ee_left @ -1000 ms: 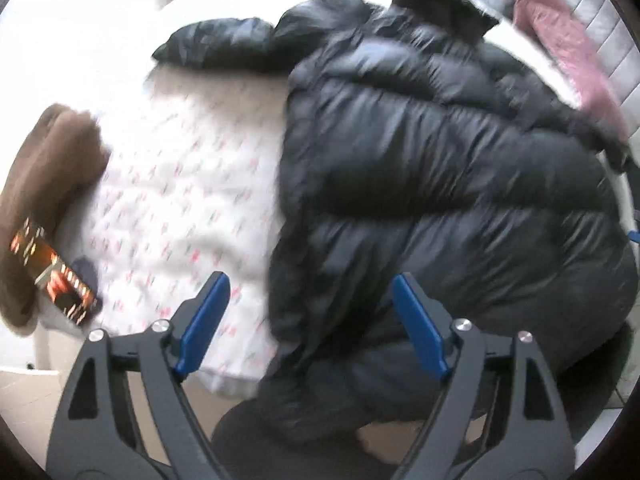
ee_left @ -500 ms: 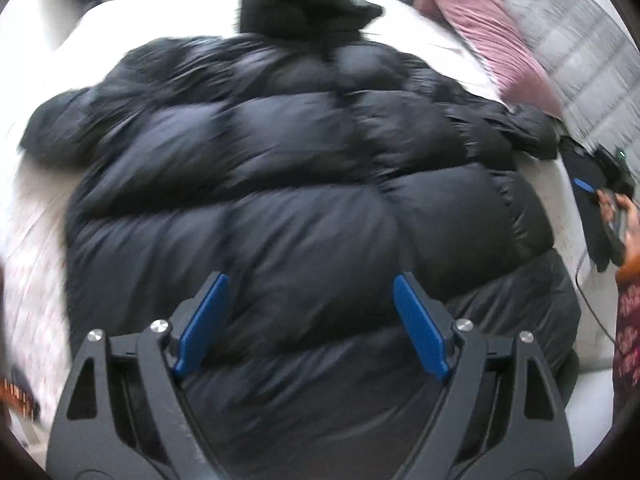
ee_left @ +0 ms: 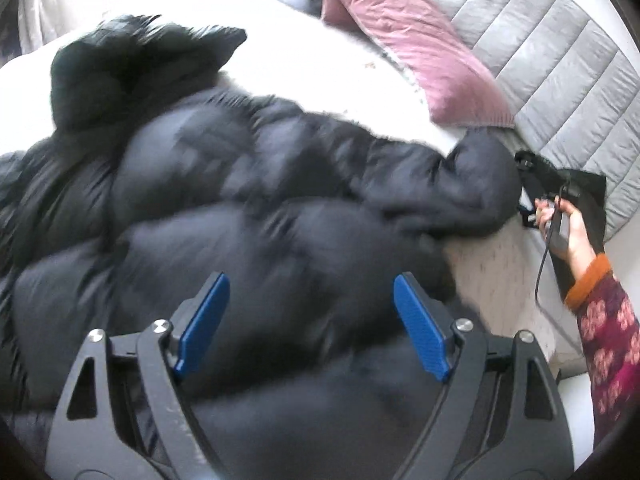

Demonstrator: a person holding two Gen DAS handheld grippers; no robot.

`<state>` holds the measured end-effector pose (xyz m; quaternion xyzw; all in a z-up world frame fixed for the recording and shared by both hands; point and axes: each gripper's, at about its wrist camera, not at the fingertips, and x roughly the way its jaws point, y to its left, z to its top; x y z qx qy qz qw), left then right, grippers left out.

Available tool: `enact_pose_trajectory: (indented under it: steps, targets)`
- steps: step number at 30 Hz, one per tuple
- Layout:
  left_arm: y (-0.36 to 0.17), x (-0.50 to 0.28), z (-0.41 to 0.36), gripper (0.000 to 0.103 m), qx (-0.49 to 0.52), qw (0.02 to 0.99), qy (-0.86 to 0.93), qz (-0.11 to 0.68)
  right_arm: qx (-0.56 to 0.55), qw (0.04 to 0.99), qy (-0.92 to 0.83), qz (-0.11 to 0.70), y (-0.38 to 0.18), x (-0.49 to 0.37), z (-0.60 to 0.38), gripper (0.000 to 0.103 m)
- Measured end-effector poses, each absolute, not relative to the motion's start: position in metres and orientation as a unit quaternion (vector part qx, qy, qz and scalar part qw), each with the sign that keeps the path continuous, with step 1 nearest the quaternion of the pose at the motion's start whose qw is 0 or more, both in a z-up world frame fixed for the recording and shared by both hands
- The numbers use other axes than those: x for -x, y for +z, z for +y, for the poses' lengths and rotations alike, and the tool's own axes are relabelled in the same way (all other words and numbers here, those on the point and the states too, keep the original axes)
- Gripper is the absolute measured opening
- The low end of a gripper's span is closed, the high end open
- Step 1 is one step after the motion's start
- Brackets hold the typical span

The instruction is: Fold large clothes

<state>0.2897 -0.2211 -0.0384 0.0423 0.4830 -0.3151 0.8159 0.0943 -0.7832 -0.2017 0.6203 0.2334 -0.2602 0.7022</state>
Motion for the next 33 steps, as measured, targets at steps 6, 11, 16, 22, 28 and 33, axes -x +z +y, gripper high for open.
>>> enact_pose_trajectory:
  steps: [6,11,16,22,28,33]
  targets:
    - [-0.057,-0.32,-0.278,0.081,0.01,0.816,-0.339,0.468,-0.516,0.771,-0.241,0.285,-0.152,-0.147,-0.774,0.011]
    - [-0.075,-0.314,-0.325,0.079,0.053,0.798,-0.381,0.465,-0.328,0.875,-0.26,0.244,-0.039,-0.141,-0.749,0.01]
    - [-0.126,-0.289,-0.376,0.079,-0.046,0.764,-0.372,0.526,-0.214,0.848,-0.391,0.287,-0.03,-0.097,-0.762,0.01]
    - [-0.111,-0.262,-0.385,0.08,-0.113,0.77,-0.375,0.503,-0.231,0.781,-0.409,0.411,-0.108,-0.066,-0.77,0.022]
    - [-0.065,-0.254,-0.345,0.084,-0.09,0.777,-0.374,0.499,-0.249,0.806,-0.389,0.37,-0.072,-0.039,-0.744,0.069]
    - [-0.025,-0.271,-0.275,0.085,-0.091,0.807,-0.329,0.482,-0.279,0.832,-0.317,0.36,-0.027,-0.046,-0.69,0.07]
